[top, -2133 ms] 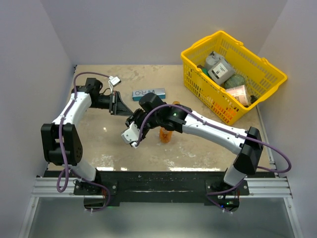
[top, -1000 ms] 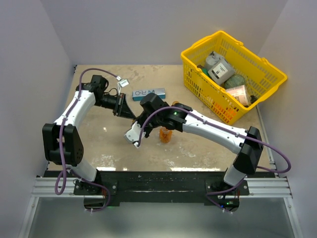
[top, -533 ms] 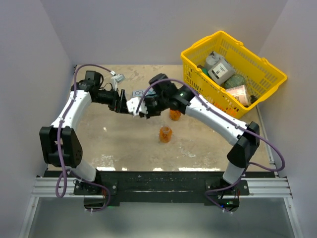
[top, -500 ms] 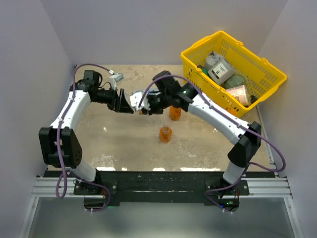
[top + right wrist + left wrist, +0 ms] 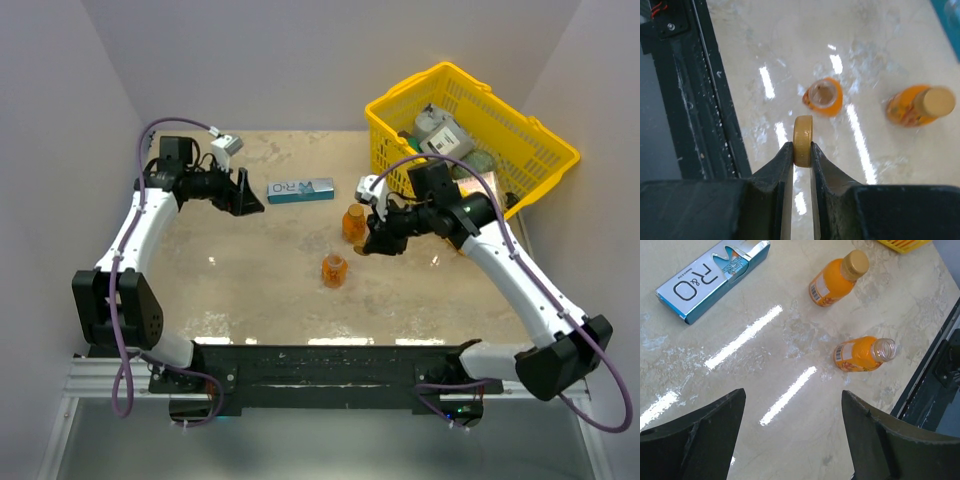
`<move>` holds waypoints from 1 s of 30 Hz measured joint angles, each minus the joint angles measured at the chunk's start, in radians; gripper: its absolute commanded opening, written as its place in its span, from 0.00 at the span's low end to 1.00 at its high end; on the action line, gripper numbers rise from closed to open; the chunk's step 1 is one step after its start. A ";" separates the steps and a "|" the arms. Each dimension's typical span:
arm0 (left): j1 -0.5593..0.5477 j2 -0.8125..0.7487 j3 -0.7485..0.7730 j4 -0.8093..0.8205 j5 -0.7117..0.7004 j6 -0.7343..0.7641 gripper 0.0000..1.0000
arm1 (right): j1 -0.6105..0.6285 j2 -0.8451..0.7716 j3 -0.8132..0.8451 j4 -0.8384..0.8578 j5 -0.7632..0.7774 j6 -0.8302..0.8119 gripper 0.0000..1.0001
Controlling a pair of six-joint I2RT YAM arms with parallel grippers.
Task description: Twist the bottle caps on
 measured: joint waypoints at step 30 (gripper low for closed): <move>0.000 -0.048 -0.060 -0.026 -0.048 0.035 0.82 | -0.159 0.605 -0.195 -0.220 -0.097 -0.299 0.21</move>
